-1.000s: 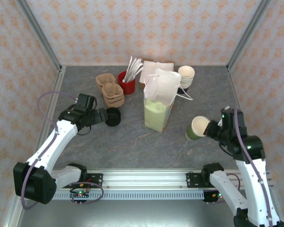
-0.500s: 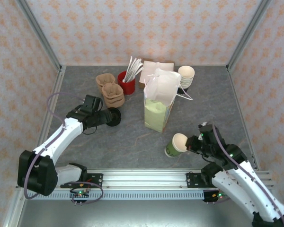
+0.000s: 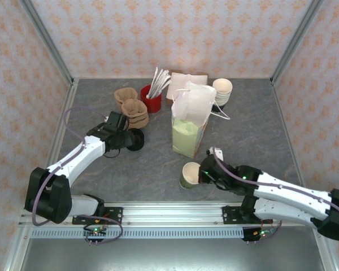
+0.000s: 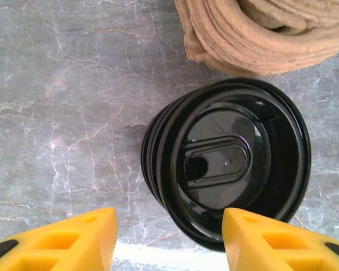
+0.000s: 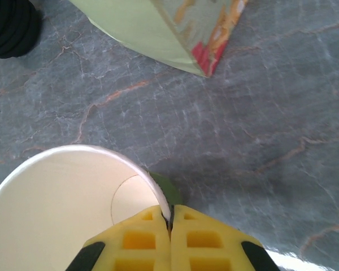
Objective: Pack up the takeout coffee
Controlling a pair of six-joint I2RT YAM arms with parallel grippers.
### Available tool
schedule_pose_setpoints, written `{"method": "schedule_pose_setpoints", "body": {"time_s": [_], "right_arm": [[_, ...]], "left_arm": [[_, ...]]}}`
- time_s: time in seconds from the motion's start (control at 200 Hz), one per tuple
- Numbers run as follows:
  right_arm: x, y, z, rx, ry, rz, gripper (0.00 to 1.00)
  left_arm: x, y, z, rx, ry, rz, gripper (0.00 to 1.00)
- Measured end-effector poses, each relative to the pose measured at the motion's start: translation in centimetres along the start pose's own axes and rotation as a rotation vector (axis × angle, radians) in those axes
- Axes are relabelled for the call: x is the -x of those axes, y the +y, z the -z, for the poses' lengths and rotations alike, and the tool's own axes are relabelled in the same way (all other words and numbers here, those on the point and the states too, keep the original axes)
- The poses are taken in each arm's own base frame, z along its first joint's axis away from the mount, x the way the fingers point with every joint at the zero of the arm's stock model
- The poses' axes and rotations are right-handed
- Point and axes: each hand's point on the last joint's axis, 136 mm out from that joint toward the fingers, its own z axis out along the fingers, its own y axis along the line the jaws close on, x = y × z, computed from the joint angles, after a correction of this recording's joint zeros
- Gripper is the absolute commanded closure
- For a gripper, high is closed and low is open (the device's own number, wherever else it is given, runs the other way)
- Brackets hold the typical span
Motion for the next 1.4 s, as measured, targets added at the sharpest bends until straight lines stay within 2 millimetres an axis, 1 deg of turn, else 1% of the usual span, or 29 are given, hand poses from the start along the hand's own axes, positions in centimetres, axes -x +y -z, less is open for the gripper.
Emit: {"method": "schedule_pose_setpoints", "body": {"time_s": [0.1,0.2,0.305,0.42,0.601,0.846,1.151,1.401], "right_arm": [[0.6,1.0,-1.0,-0.002,-0.026,-0.008,1.0],[1.1,1.5,-1.6,-0.002,-0.051,-0.018,1.0],[1.8,1.9,-1.6,-0.005,-0.074,-0.021,1.0],[2.4,2.4,-1.5,0.006,-0.095,-0.028,1.0],[2.3,2.6,-2.3,-0.019,-0.085,-0.011,1.0],[3.6,4.9,-2.9,-0.027,-0.087,0.018,0.99],[2.9,4.6,-4.3,-0.069,-0.061,0.048,1.0],[2.8,4.7,-4.8,-0.083,-0.055,0.053,1.0]], "left_arm": [[0.3,0.1,-0.2,0.017,-0.005,-0.001,0.5],[0.7,0.0,-0.4,0.025,-0.007,-0.002,0.53],[0.9,0.0,-0.6,0.034,-0.005,-0.005,0.59],[1.1,0.0,-0.8,0.045,-0.008,-0.005,0.6],[1.2,-0.1,-1.2,0.053,0.0,-0.007,0.63],[1.3,-0.2,-1.9,0.066,0.014,-0.009,0.69],[1.6,-0.5,-2.3,0.076,0.016,-0.01,0.7],[1.7,-0.4,-2.3,0.085,0.009,0.008,0.7]]}}
